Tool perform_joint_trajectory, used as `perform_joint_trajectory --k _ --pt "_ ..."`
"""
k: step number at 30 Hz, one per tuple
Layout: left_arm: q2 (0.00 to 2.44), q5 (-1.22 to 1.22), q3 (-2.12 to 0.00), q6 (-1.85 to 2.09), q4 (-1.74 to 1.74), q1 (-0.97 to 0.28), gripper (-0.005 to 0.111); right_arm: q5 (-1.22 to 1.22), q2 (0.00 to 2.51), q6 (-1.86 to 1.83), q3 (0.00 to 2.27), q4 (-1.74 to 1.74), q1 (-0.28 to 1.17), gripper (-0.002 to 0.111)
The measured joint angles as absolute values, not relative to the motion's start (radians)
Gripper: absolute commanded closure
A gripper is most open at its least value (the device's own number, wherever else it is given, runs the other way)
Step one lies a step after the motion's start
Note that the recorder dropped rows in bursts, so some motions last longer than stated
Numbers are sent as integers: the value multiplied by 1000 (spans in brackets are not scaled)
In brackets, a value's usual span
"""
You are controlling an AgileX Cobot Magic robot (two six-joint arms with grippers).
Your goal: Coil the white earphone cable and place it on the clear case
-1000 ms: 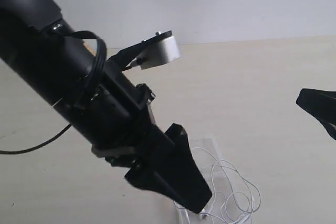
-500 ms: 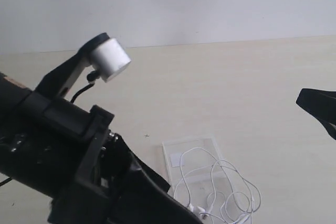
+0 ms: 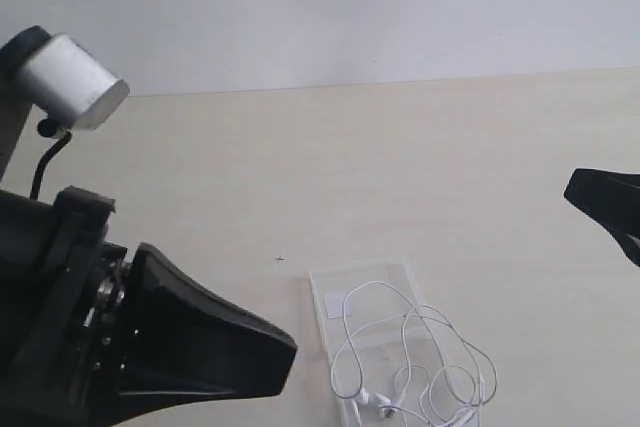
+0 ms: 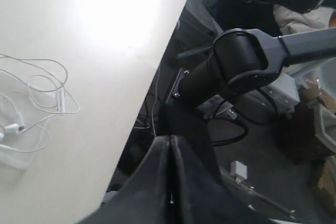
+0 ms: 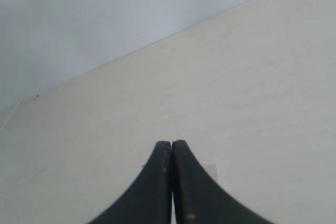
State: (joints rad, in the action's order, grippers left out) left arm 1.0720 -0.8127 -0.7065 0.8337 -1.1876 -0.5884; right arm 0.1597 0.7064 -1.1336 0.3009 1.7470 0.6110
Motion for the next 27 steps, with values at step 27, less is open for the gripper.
perform_joint_trajectory --k 27 --pt "681 -564 -678 813 -773 -293 107 160 706 -1134 301 1747 611 108"
